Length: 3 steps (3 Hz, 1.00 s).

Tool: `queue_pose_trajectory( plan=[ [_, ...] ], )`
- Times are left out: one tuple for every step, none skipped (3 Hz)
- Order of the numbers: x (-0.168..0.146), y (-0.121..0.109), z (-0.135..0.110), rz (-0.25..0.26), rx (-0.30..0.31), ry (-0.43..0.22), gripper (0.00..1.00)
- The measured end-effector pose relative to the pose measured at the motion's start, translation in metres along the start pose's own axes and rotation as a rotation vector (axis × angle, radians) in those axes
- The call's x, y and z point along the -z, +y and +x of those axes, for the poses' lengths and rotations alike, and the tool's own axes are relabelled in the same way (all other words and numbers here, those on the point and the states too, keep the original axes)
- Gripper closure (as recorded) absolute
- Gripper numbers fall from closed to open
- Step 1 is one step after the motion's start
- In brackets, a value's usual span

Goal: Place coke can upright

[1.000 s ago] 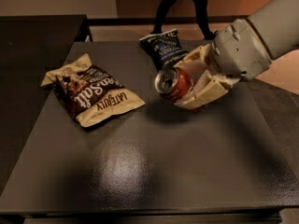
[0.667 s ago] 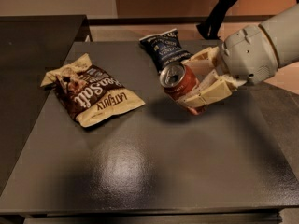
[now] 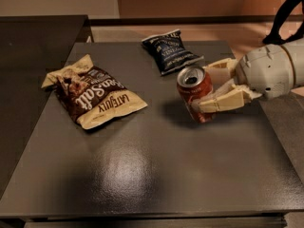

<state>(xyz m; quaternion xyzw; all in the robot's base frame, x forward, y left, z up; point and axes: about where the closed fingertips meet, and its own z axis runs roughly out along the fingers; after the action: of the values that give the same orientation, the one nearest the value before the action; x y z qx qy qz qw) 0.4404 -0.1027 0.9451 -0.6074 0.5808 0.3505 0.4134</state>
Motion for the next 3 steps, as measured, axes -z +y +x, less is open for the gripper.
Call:
queue_pose_trajectory(
  plan=[
    [0.006, -0.001, 0.016, 0.014, -0.036, -0.054, 1.0],
    [0.011, -0.004, 0.03, 0.022, -0.064, -0.113, 1.0],
    [0.012, -0.006, 0.037, 0.016, -0.076, -0.171, 1.0]
  ],
)
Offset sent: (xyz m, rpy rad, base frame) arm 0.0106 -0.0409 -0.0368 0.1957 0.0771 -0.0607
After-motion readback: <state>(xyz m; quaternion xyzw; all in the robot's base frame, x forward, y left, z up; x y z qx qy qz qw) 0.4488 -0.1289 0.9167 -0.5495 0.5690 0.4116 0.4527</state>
